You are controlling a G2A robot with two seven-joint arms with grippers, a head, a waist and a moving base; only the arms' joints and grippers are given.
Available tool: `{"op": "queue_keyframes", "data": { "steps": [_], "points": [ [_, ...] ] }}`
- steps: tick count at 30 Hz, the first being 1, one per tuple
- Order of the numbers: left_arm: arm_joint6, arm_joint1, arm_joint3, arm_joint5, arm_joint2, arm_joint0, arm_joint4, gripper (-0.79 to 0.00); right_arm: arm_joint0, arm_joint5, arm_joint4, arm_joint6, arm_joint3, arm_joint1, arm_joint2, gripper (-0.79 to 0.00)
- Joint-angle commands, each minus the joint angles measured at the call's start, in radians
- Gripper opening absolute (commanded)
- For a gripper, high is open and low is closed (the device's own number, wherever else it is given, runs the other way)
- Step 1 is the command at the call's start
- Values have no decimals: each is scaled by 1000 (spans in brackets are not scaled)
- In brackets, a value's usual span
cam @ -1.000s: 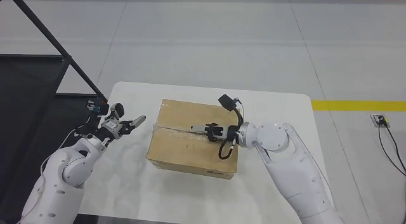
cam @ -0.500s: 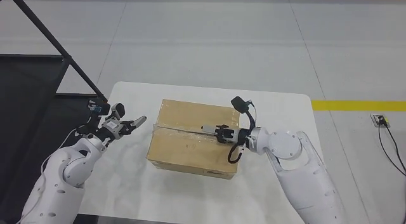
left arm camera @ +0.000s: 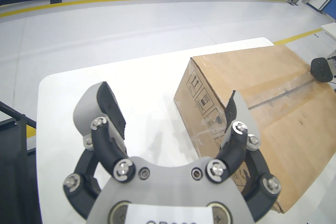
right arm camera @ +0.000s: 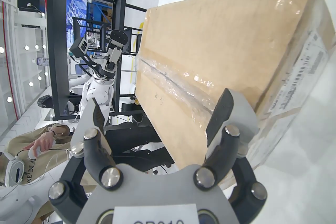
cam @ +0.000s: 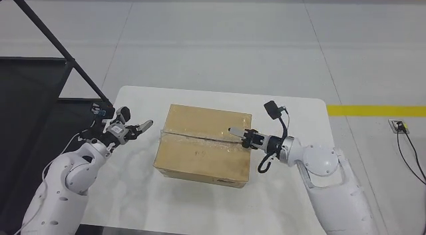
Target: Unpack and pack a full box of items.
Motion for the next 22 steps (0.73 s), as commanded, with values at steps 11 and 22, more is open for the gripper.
{"op": "queue_keyframes", "data": {
  "steps": [11,22],
  "points": [
    [81,3,38,4,-53,-21,-100,0,-185,-270,147,1,-114,47,242,0],
    [95,1,39,-2,-53,-19,-118,0,-204,-314,158,-5,-109,51,262,0]
  ]
}}
